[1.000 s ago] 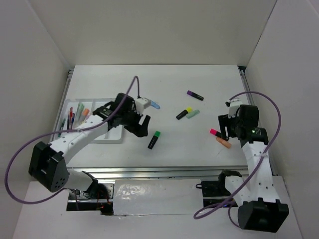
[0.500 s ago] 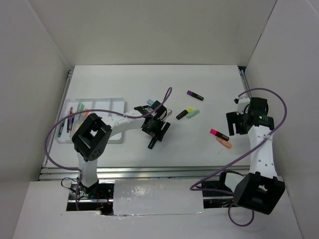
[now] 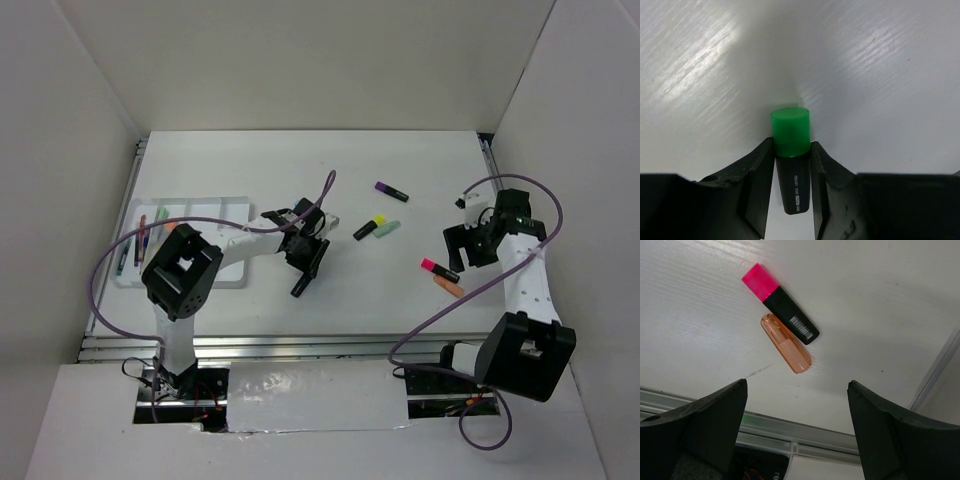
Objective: Sort the stationery into containers
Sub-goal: Grab a piece of stationery with the left arm, then place the stationery into the container
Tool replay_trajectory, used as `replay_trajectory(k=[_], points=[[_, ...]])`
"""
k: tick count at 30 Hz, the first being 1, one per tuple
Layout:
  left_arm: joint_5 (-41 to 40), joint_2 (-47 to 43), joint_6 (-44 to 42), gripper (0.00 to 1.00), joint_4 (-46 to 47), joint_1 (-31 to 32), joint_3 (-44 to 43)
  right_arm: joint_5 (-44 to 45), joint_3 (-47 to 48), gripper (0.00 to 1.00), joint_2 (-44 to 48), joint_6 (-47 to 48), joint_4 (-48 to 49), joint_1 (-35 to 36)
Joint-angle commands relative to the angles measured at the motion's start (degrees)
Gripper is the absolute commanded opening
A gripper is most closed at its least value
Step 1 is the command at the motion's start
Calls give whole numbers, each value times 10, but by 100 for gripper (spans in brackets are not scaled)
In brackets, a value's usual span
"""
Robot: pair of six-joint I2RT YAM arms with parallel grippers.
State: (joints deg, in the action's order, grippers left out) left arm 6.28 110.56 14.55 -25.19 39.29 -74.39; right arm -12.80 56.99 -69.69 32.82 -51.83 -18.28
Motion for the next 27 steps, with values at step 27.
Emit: replay_trajectory(k=[27], points=[[66, -157, -186, 11, -138, -445, -42, -16, 44, 71, -205, 40, 63, 34]])
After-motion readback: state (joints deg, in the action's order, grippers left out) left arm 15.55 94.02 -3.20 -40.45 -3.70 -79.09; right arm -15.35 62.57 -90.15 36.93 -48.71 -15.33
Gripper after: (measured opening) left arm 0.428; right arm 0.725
